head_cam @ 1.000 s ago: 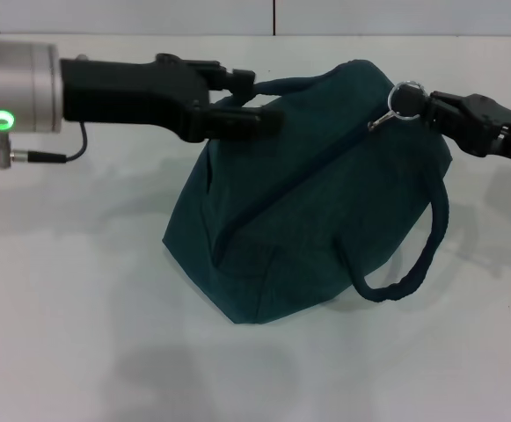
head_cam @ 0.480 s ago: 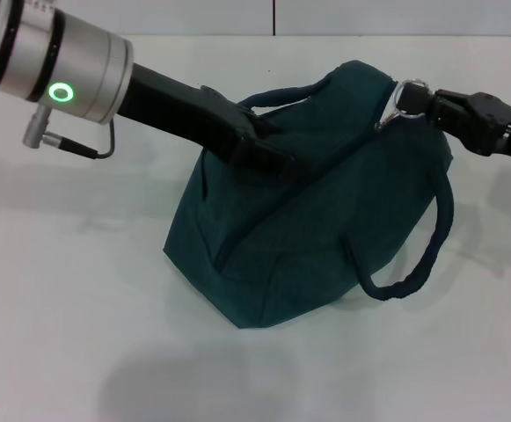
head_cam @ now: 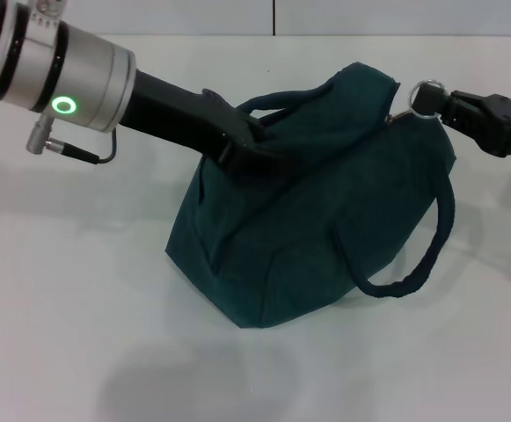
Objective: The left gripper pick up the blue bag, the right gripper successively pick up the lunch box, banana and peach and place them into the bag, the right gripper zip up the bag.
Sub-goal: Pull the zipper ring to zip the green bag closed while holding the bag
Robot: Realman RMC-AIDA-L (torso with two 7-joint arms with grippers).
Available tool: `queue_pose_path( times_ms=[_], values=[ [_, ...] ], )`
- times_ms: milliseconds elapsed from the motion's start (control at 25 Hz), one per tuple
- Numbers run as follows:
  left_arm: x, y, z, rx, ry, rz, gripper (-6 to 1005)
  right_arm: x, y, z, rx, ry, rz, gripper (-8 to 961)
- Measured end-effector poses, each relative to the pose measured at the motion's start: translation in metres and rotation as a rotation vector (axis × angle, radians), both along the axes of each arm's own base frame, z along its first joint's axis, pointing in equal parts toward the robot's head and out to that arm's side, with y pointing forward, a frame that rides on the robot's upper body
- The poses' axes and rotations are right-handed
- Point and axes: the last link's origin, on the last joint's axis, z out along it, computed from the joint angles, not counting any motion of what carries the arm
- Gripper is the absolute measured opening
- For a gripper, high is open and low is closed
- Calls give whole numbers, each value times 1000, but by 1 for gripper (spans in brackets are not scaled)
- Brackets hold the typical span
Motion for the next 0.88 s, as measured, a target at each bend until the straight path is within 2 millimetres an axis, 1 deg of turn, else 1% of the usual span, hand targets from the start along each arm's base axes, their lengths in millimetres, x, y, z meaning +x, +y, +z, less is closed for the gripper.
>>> queue_pose_path(
  times_ms=[160, 360, 720, 880],
  values=[
    [-3, -1, 1, 14, -27, -9, 316, 2, 1, 3, 11, 3, -7, 15],
    [-8, -6, 4, 5, -62, -27, 263, 5, 2, 7, 29, 10, -21, 15],
    [-21, -9, 12, 33, -86, -1, 218, 26, -2, 19, 91, 7, -95, 15],
    [-26, -9, 16, 40, -100, 8, 173, 34, -4, 22, 117, 1, -123, 15]
  ],
)
